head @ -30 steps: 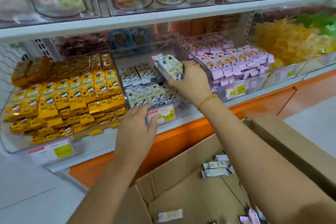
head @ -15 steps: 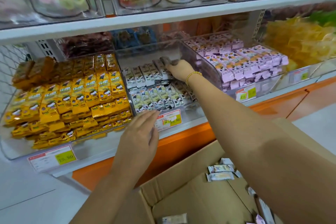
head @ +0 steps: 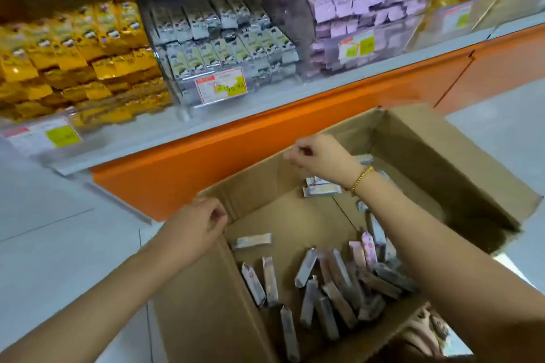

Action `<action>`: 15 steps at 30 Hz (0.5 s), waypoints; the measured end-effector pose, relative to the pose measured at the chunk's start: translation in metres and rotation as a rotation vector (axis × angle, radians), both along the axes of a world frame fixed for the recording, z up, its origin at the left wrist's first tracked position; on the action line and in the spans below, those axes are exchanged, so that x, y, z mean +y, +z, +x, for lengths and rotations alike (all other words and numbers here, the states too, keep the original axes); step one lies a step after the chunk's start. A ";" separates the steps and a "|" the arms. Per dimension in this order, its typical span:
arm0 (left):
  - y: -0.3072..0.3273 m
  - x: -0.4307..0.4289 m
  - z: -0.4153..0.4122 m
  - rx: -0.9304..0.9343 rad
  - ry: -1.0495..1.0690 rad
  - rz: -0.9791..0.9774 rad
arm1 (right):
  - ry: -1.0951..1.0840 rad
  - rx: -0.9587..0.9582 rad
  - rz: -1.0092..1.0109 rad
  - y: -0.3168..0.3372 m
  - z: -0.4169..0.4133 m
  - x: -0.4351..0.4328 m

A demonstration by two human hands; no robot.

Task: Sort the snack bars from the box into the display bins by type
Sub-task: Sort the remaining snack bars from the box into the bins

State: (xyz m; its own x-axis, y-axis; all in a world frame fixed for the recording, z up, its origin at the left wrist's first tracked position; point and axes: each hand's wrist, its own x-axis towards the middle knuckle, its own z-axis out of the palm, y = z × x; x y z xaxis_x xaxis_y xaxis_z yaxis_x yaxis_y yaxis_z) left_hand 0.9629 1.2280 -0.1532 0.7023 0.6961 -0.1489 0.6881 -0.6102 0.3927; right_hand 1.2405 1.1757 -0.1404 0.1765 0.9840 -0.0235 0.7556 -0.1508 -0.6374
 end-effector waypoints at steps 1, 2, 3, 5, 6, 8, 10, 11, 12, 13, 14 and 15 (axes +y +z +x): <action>-0.010 -0.008 -0.012 0.077 -0.009 -0.030 | 0.039 0.002 -0.137 -0.024 0.001 -0.015; -0.020 -0.014 -0.023 0.159 -0.020 -0.058 | 0.086 0.000 -0.275 -0.050 0.002 -0.031; -0.026 -0.019 -0.033 0.237 -0.021 -0.081 | 0.136 -0.020 -0.411 -0.073 0.001 -0.044; -0.034 -0.025 -0.047 0.352 0.009 -0.130 | 0.209 -0.059 -0.650 -0.113 -0.003 -0.072; -0.036 -0.027 -0.050 0.379 0.028 -0.157 | 0.235 -0.026 -0.735 -0.130 -0.007 -0.083; -0.037 -0.029 -0.052 0.384 0.046 -0.188 | 0.303 0.022 -0.852 -0.157 -0.018 -0.104; -0.035 -0.034 -0.045 0.362 0.034 -0.193 | 0.413 -0.074 -0.924 -0.173 -0.028 -0.121; -0.034 -0.035 -0.040 0.352 0.023 -0.177 | 0.459 -0.133 -0.934 -0.180 -0.032 -0.127; -0.032 -0.037 -0.034 0.354 0.008 -0.160 | 0.483 -0.165 -0.942 -0.187 -0.035 -0.132; -0.030 -0.037 -0.029 0.355 -0.009 -0.139 | 0.496 -0.186 -0.956 -0.193 -0.036 -0.135; -0.029 -0.037 -0.026 0.365 -0.022 -0.124 | 0.492 -0.190 -0.970 -0.198 -0.037 -0.139; -0.028 -0.036 -0.024 0.378 -0.030 -0.111 | 0.490 -0.198 -0.989 -0.200 -0.040 -0.140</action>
